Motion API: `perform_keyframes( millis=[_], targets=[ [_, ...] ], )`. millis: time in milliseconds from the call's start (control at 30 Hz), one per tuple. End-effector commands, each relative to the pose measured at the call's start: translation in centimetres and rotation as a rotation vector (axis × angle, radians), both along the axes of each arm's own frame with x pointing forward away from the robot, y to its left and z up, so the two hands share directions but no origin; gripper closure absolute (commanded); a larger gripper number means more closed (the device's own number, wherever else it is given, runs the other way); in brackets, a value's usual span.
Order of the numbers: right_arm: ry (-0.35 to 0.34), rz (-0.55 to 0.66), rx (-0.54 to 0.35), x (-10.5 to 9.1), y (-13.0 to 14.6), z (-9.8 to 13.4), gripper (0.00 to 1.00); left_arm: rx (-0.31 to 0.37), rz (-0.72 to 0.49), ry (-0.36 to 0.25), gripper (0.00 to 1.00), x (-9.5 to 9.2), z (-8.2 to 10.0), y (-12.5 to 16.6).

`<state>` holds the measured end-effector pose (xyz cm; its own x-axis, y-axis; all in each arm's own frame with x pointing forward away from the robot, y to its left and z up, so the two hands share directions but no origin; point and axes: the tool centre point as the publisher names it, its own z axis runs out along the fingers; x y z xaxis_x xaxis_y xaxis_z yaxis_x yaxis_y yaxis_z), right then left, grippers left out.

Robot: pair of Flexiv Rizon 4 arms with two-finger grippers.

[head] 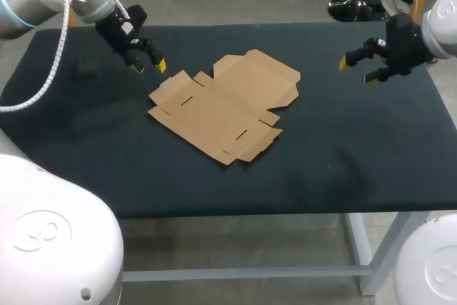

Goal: Assemble the packaging by folding the flat box into shape, placing the metal phone stand inside, and closing the box properly

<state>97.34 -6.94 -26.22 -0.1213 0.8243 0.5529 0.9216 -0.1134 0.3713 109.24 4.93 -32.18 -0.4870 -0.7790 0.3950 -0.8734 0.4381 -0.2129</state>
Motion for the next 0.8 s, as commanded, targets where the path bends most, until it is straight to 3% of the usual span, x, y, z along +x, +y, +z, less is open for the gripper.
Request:
perform_keyframes(
  millis=[33, 200, 333, 600, 800],
  targets=[
    [0.0, 0.0, 0.001, -0.1, 0.0, 0.1, 0.0, -0.025, -0.099, 0.016, 0.0, 0.9, -0.3, -0.2],
    [0.0, 0.0, 0.001, -0.1, 0.0, 0.1, 0.0, -0.123, -0.255, -0.022, 0.0, 2.0, -1.7, -0.7],
    [0.01, 0.012, 0.008, 0.0, 0.3, -0.1, 0.0, -0.136, -0.337, -0.036, 0.0, 3.0, -3.0, -0.9],
    [0.022, 0.039, 0.009, -0.4, 0.9, -0.2, 0.0, -0.174, -0.387, 0.034, 0.0, 4.1, -5.4, -1.7],
    [0.045, 0.051, 0.013, -0.2, 1.0, -0.7, 0.0, -0.225, -0.422, 0.066, 0.0, 3.8, -6.7, -2.2]
  ],
)
